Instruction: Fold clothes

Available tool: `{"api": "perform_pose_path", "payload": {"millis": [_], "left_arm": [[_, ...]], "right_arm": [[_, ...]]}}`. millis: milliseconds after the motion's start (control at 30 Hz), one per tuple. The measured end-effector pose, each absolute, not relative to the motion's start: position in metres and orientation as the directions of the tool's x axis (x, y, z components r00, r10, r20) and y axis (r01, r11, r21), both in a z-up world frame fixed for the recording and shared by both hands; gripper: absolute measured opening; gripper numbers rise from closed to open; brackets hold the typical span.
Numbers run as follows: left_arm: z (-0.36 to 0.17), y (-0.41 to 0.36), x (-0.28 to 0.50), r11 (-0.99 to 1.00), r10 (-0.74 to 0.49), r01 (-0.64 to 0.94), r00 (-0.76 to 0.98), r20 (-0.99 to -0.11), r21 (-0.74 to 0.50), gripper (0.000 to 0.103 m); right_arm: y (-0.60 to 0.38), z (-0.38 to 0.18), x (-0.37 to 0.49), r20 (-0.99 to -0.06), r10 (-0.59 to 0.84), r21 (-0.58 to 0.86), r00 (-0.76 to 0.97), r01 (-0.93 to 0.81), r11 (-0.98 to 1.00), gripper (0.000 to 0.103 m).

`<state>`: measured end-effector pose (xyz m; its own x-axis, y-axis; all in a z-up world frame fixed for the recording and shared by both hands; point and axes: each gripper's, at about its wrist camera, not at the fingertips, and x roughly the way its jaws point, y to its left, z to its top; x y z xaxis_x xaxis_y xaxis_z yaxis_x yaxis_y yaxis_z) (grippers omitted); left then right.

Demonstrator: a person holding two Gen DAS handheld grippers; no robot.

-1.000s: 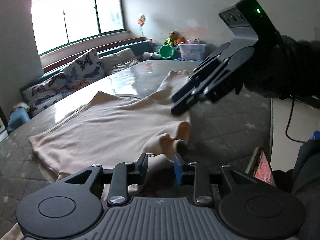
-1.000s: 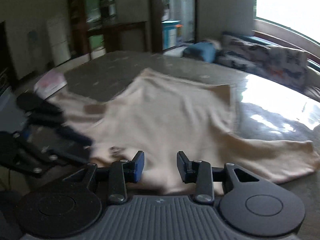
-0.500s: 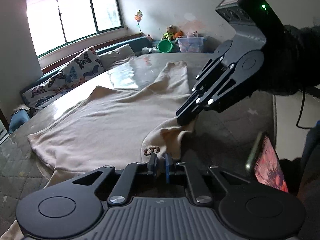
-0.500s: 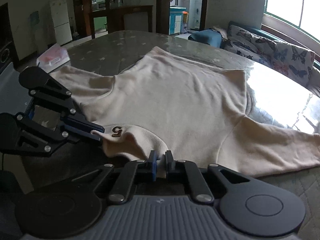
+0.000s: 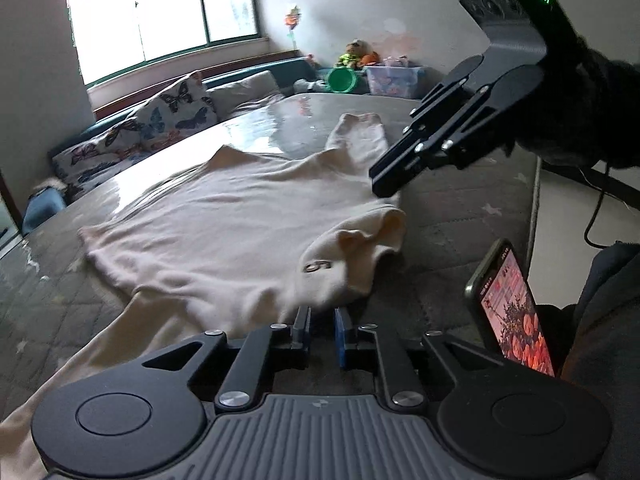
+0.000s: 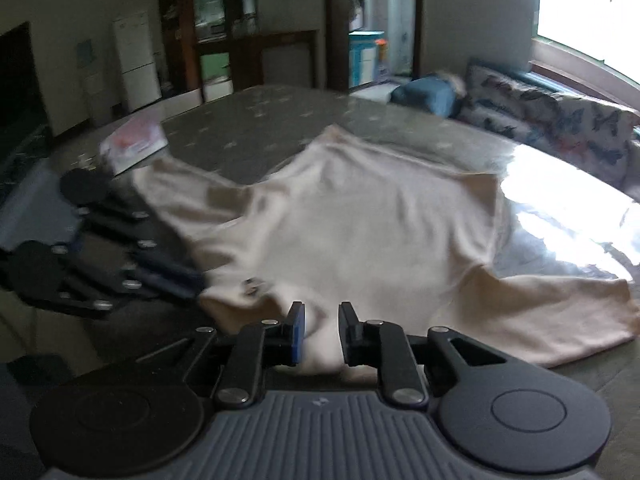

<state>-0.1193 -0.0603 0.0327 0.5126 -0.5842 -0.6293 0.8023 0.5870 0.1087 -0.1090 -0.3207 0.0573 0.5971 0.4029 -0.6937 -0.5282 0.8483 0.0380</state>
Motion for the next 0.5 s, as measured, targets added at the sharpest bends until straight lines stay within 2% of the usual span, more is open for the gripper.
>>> {"api": "perform_pose_path", "payload": {"millis": [300,500], "left_arm": [[0.048,-0.055,-0.106,0.671,-0.567,0.735,0.593,-0.572,0.096,0.015],[0.037,-0.069,-0.090,0.688,-0.567,0.723,0.588,-0.577,0.061,0.015]], "right_arm": [[-0.334,0.025,-0.104,-0.730,0.333,0.024,0.597,-0.464,0.885,0.018],[-0.342,0.039,-0.107,-0.707,0.350,0.039,0.614,-0.460,0.887,0.018]]}}
